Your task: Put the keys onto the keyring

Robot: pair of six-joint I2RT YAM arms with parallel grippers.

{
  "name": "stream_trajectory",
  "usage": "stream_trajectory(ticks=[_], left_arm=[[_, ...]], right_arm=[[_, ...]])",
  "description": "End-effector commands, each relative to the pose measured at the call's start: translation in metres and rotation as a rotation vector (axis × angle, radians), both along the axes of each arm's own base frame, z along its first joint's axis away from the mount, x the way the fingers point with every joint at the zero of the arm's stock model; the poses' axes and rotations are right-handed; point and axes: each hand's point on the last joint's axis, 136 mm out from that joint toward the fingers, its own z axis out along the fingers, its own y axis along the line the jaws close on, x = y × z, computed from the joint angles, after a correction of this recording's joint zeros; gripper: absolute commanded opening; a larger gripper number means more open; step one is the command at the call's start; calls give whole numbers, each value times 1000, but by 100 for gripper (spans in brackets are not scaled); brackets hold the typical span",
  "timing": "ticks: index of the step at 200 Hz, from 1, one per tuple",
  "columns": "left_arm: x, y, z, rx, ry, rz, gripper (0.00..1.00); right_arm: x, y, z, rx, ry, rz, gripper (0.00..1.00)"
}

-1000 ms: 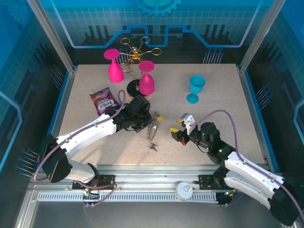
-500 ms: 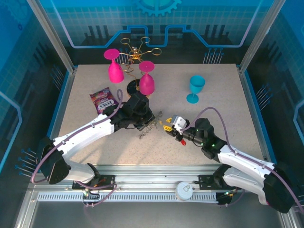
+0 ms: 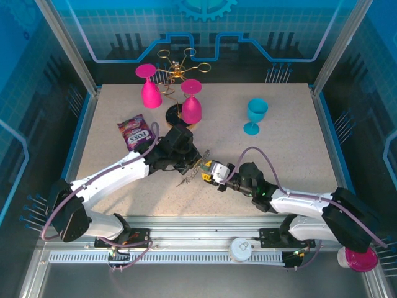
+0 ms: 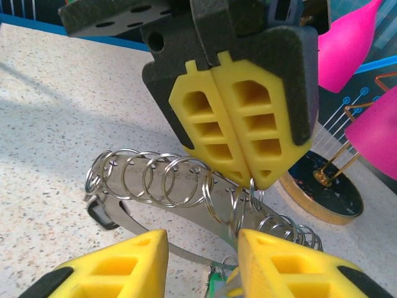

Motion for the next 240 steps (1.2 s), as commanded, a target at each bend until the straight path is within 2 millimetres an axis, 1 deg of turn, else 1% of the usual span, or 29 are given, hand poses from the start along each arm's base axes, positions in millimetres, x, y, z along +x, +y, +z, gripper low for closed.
stream_trajectory(ticks=[1,23,71,112,133,143,148,164,176,193,214,228,240], left_arm=[[0,-4,16,-66,-24,-1,0],[0,-5,16,-70,-21,-1,0],[-1,-7,15,-77,-13,-7,0],[-1,-5,13,-69,-10,-2,0],[0,-4,12,-66,-16,1,0],[1,-4,12,-66,-25,0,12],[1,-4,12,-65,-30,1,21],[4,-1,14,-58,-59,7,46],[6,4,14,-37,-87,15,58],[9,16,17,9,-143,33,66],[13,35,21,100,-219,42,72],[15,47,26,202,-312,-15,74],[17,60,30,317,-410,-86,75]], right_arm=[[7,1,16,34,-95,-38,36],[12,1,17,34,-114,-63,35],[16,4,18,42,-121,-68,30],[18,3,19,49,-130,-79,17],[15,4,19,56,-120,-65,7],[13,5,19,63,-114,-59,2],[12,5,19,65,-109,-54,0],[10,5,19,78,-94,-47,0],[9,4,18,92,-72,-44,0],[9,1,18,118,-28,-44,0],[11,1,17,134,29,-38,0],[14,-1,15,148,74,-39,0],[17,-3,15,170,121,-37,0]])
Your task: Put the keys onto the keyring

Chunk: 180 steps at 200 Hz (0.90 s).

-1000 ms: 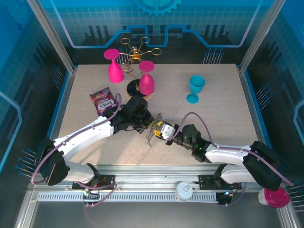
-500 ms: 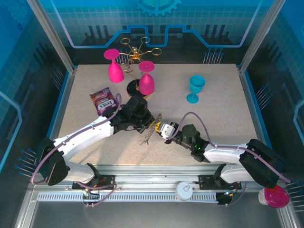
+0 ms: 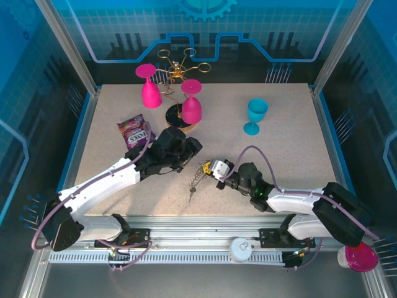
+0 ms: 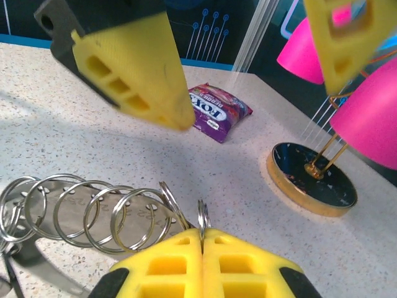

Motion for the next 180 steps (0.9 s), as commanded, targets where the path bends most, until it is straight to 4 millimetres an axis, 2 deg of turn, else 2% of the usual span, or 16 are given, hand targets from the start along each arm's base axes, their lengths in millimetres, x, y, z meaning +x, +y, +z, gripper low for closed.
stream_trajectory(ticks=[1,17,51,79,101,123,152,180], left_arm=[[8,34,8,258,-202,-78,75],[8,42,19,396,-369,-206,79],[-2,34,42,598,-726,-522,80],[1,37,46,760,-843,-679,79],[5,29,38,741,-888,-842,75],[7,20,36,767,-1015,-947,64],[-1,-2,54,726,-1208,-1064,53],[9,-16,69,678,-1278,-1072,48]], right_arm=[[6,-1,20,104,68,12,0],[9,-3,20,117,130,35,0],[11,-7,30,119,206,119,0],[9,-17,40,119,196,209,0],[10,-21,43,87,178,286,0],[14,-23,48,103,181,317,0],[14,-21,43,44,147,357,0],[21,-21,37,-21,137,337,0]])
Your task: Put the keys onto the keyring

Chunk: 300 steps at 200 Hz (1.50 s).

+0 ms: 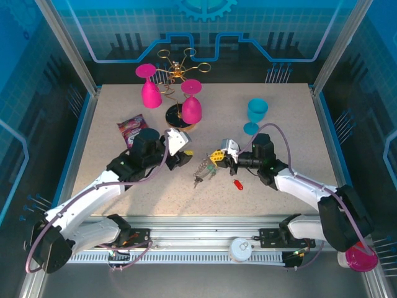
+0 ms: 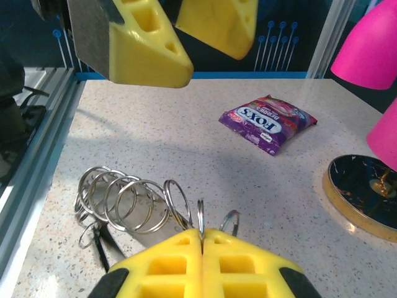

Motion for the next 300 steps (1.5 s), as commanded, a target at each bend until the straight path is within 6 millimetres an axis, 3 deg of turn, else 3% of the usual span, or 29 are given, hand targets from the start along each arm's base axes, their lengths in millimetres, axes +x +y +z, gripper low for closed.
stream_trajectory(ticks=[1,34,54,111,137,222,300], left_arm=[[4,-23,34,-62,-130,-153,48],[-9,-41,14,-83,-70,-301,46],[-11,-45,4,-92,-72,-335,37],[-28,-50,-15,-78,-44,-442,27],[-25,-53,-25,-62,-31,-446,15],[-29,-54,-56,-15,45,-467,20],[-33,-53,-64,15,65,-490,21]], right_arm=[[2,2,5,-40,-62,38,0],[7,7,-6,-117,-140,0,0],[5,11,-5,-124,-155,11,0],[-5,12,-1,-136,-135,40,0],[-7,14,0,-141,-138,41,0],[-8,19,1,-116,-112,43,0],[-7,19,4,-108,-106,41,0]])
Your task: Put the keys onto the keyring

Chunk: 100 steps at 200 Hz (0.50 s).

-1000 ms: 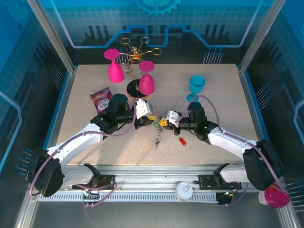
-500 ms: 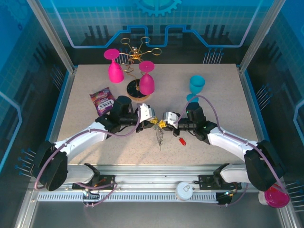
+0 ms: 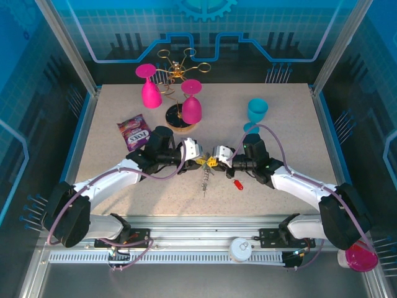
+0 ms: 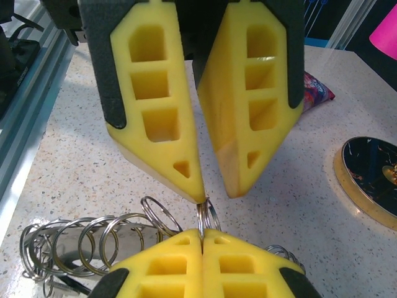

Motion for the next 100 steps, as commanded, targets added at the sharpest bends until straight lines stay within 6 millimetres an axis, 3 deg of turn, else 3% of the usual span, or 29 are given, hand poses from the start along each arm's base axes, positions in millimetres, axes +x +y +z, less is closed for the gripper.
stream_trajectory(ticks=[1,40,100], left_arm=[[-12,-1,-12,24,38,-59,21],[-13,2,-8,17,5,-54,29],[-9,2,-8,23,-6,-49,22]], right_arm=[[2,9,27,55,-49,21,0],[7,8,28,45,-60,-6,0],[-3,12,30,65,-54,51,0]])
